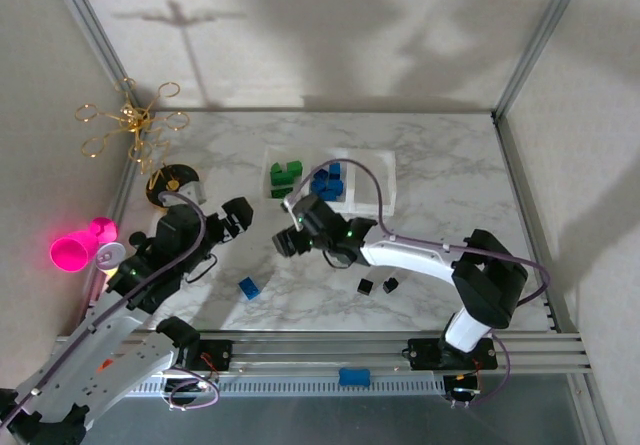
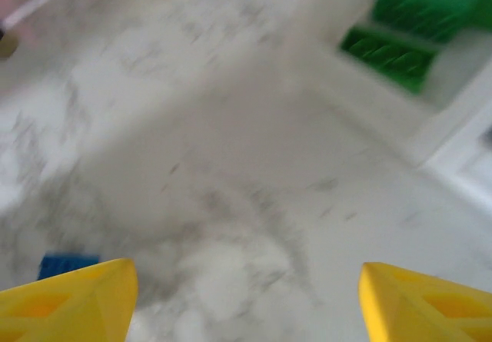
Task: Sort the legos into containers by color
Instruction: Pick up the lego from the bottom-center of the table.
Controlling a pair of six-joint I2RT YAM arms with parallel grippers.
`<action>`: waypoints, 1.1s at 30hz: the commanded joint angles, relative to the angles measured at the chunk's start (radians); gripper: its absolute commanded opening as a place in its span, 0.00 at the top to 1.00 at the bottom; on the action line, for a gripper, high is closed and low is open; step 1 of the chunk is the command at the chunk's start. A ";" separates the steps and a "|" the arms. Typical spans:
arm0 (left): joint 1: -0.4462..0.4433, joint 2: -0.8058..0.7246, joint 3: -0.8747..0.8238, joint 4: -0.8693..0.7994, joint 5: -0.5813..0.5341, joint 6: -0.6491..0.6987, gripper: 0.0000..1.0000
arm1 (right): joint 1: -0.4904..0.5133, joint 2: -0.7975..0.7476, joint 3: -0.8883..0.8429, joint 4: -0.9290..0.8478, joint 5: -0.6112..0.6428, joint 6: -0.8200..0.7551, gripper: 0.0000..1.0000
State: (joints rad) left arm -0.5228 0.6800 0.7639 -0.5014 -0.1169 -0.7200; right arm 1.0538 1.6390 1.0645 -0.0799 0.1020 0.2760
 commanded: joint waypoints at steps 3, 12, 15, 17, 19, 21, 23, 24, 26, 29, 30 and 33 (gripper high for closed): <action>-0.003 -0.070 -0.022 -0.120 -0.073 -0.046 0.00 | 0.107 0.023 -0.055 0.094 -0.059 0.027 0.23; -0.003 -0.132 -0.016 -0.197 -0.134 -0.085 0.00 | 0.254 0.197 0.045 0.140 -0.044 0.125 0.21; -0.003 -0.131 -0.001 -0.216 -0.148 -0.092 0.00 | 0.282 0.261 0.110 0.110 -0.014 0.132 0.21; -0.003 -0.131 0.006 -0.220 -0.151 -0.091 0.00 | 0.297 0.289 0.138 0.099 0.023 0.126 0.21; -0.003 -0.131 0.009 -0.221 -0.159 -0.087 0.00 | 0.301 0.319 0.161 0.083 0.055 0.135 0.21; -0.003 -0.131 0.016 -0.233 -0.173 -0.094 0.00 | 0.301 0.346 0.192 0.047 0.096 0.150 0.21; -0.003 -0.135 0.018 -0.235 -0.180 -0.097 0.00 | 0.301 0.365 0.212 0.026 0.117 0.162 0.22; -0.003 -0.137 0.017 -0.233 -0.183 -0.097 0.00 | 0.302 0.373 0.216 0.022 0.117 0.163 0.23; -0.003 -0.140 0.015 -0.229 -0.187 -0.098 0.00 | 0.304 0.389 0.224 0.019 0.121 0.163 0.25; -0.004 -0.139 0.020 -0.235 -0.195 -0.098 0.00 | 0.308 0.418 0.247 -0.004 0.130 0.163 0.26; -0.003 -0.139 0.020 -0.233 -0.195 -0.099 0.00 | 0.308 0.429 0.254 -0.013 0.130 0.163 0.27; -0.003 -0.136 0.013 -0.222 -0.195 -0.097 0.00 | 0.309 0.443 0.251 -0.017 0.139 0.165 0.30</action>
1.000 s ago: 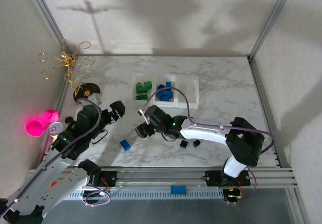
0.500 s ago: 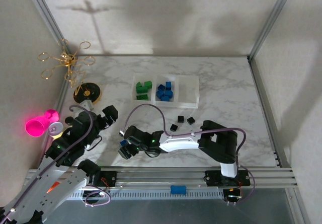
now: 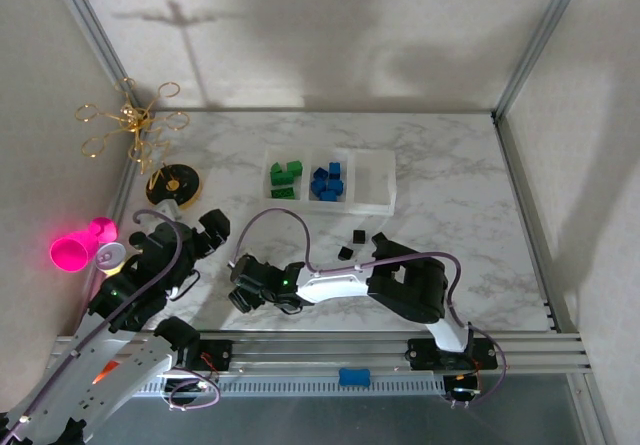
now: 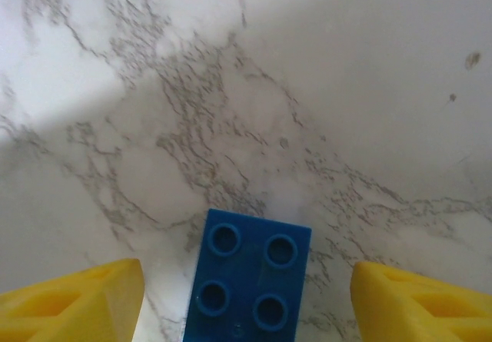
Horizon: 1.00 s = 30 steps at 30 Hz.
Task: Sort the legos into containers by color
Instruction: Pick up the lego from the bottom-center of the table.
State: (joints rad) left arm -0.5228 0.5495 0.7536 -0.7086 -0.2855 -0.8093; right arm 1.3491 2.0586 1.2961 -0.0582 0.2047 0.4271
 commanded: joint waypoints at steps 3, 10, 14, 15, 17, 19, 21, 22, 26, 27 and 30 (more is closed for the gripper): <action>-0.003 0.001 0.023 -0.011 -0.017 -0.009 0.00 | 0.013 0.021 0.022 -0.067 0.069 0.021 0.33; -0.003 0.009 0.006 0.013 -0.005 -0.009 0.00 | 0.010 -0.006 0.000 -0.083 0.107 0.020 0.46; -0.003 0.010 0.000 0.021 0.000 -0.008 0.00 | 0.010 -0.005 -0.001 -0.072 0.092 0.013 0.54; -0.003 0.010 0.000 0.019 0.000 -0.008 0.00 | 0.011 -0.003 0.000 -0.071 0.089 0.014 0.55; -0.003 0.009 0.004 0.014 -0.003 -0.008 0.00 | 0.011 0.000 0.011 -0.076 0.079 0.013 0.58; -0.003 0.006 0.009 0.012 -0.006 -0.008 0.00 | 0.010 -0.004 0.014 -0.073 0.068 0.015 0.62; -0.003 0.003 0.009 0.011 -0.009 -0.003 0.00 | 0.010 -0.017 0.004 -0.060 0.067 0.015 0.65; -0.003 0.003 0.011 0.008 -0.011 -0.002 0.00 | 0.008 -0.022 0.002 -0.061 0.067 0.016 0.66; -0.004 0.001 0.027 0.004 -0.009 -0.003 0.00 | -0.016 -0.082 -0.015 -0.050 0.023 0.045 0.69; -0.003 0.001 0.030 0.009 -0.008 0.001 0.00 | -0.021 -0.107 -0.032 -0.036 0.014 0.048 0.69; -0.003 0.008 0.036 0.024 0.003 0.012 0.00 | -0.044 -0.161 -0.057 -0.040 0.016 0.052 0.70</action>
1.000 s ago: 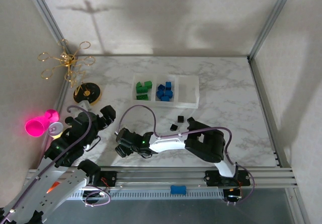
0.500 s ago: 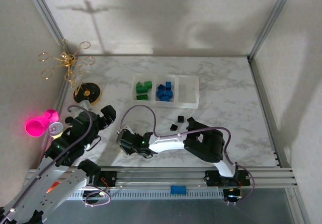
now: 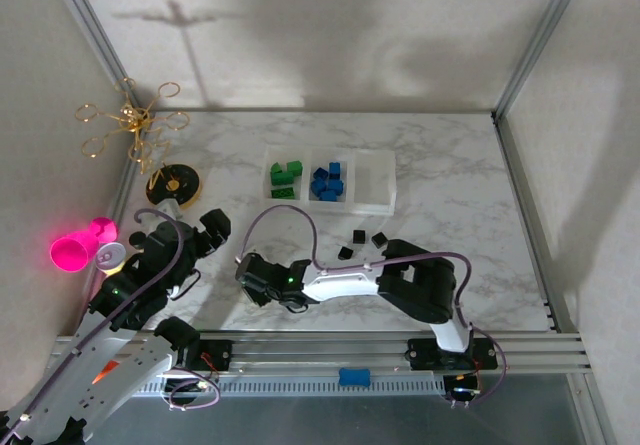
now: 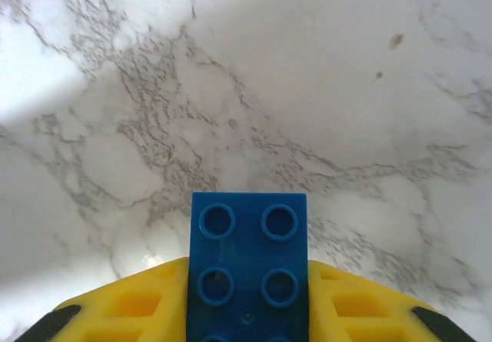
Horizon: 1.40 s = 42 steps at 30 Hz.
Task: Sort the legos into containers by color
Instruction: Pick up the lego from the bottom-center of the table, then place the lego in the container.
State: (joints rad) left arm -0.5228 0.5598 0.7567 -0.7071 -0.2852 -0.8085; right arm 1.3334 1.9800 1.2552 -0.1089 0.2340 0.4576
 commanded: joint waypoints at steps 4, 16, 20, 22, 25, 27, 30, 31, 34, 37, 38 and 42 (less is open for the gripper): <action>-0.003 0.030 0.047 0.060 0.029 0.028 0.00 | -0.080 -0.153 -0.029 -0.029 0.001 0.017 0.70; -0.003 0.158 0.048 0.233 0.143 0.093 0.00 | -0.386 -0.254 -0.070 -0.072 0.089 -0.061 0.69; -0.005 0.210 0.045 0.293 0.179 0.101 0.00 | -0.498 -0.205 -0.024 -0.053 0.095 -0.093 0.68; -0.005 0.235 0.037 0.320 0.199 0.104 0.00 | -0.540 -0.169 0.014 -0.045 0.097 -0.102 0.69; -0.008 0.272 0.032 0.352 0.215 0.105 0.00 | -0.596 -0.100 0.088 -0.041 0.083 -0.115 0.69; -0.009 0.289 0.025 0.373 0.222 0.105 0.00 | -0.619 -0.053 0.142 -0.045 0.077 -0.128 0.69; -0.014 0.314 0.017 0.397 0.231 0.103 0.00 | -0.634 0.015 0.217 -0.047 0.084 -0.144 0.69; -0.016 0.324 0.016 0.398 0.231 0.103 0.00 | -0.658 0.039 0.245 -0.054 0.085 -0.147 0.69; -0.018 0.342 0.013 0.404 0.230 0.107 0.01 | -0.682 0.091 0.302 -0.054 0.063 -0.158 0.69; -0.020 0.355 0.009 0.414 0.238 0.107 0.01 | -0.694 0.142 0.354 -0.066 0.040 -0.161 0.69; -0.020 0.357 0.010 0.415 0.238 0.108 0.00 | -0.695 0.155 0.370 -0.074 0.039 -0.162 0.68; -0.021 0.361 0.010 0.412 0.235 0.114 0.00 | -0.698 0.186 0.398 -0.085 0.036 -0.170 0.60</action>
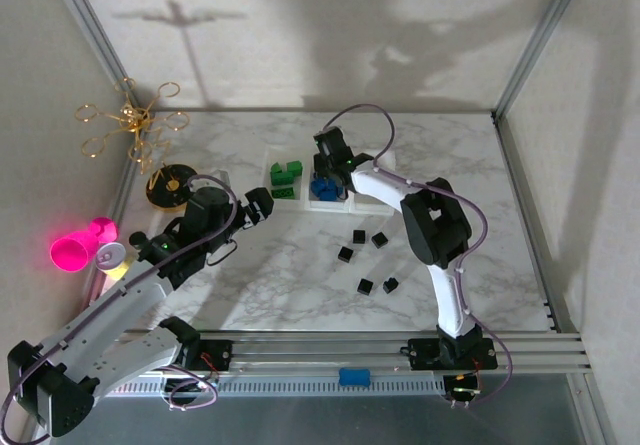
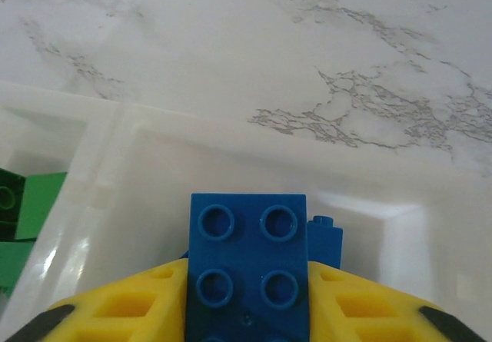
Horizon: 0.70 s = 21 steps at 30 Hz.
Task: Sort the legos into containers by color
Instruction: Place the lego in the container.
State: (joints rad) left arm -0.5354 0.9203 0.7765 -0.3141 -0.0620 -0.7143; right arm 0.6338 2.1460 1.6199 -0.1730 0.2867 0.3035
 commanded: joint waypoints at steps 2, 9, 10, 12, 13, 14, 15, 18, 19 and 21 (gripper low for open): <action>-0.009 -0.001 -0.006 0.015 0.011 0.023 0.00 | 0.001 0.013 0.032 -0.016 -0.043 -0.022 0.55; -0.010 -0.017 -0.006 0.013 0.011 0.026 0.00 | 0.002 -0.094 -0.019 -0.007 -0.097 -0.026 0.48; -0.011 -0.018 -0.008 0.016 0.011 0.024 0.00 | 0.003 -0.116 -0.032 -0.007 -0.116 -0.028 0.48; -0.017 -0.021 -0.014 0.029 0.016 0.021 0.00 | 0.009 -0.163 -0.064 -0.010 -0.124 -0.031 0.46; -0.022 -0.022 -0.019 0.039 0.020 0.019 0.00 | 0.013 -0.192 -0.091 -0.004 -0.121 -0.031 0.45; -0.028 -0.022 -0.023 0.047 0.023 0.018 0.00 | 0.015 -0.224 -0.117 0.002 -0.122 -0.028 0.44; -0.035 -0.019 -0.026 0.053 0.024 0.016 0.00 | 0.016 -0.258 -0.152 0.012 -0.128 -0.023 0.44; -0.067 -0.009 -0.026 0.062 0.012 0.013 0.01 | 0.020 -0.359 -0.246 0.008 -0.147 -0.003 0.42; -0.084 -0.006 -0.029 0.068 0.001 0.013 0.00 | 0.022 -0.396 -0.283 0.007 -0.149 0.004 0.42; -0.116 0.000 -0.039 0.088 -0.017 0.013 0.00 | 0.030 -0.469 -0.358 0.003 -0.142 0.019 0.41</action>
State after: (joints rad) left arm -0.6170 0.9134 0.7589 -0.2684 -0.0589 -0.7067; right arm 0.6502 1.7508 1.3373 -0.1604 0.1528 0.2962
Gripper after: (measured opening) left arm 0.995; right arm 0.586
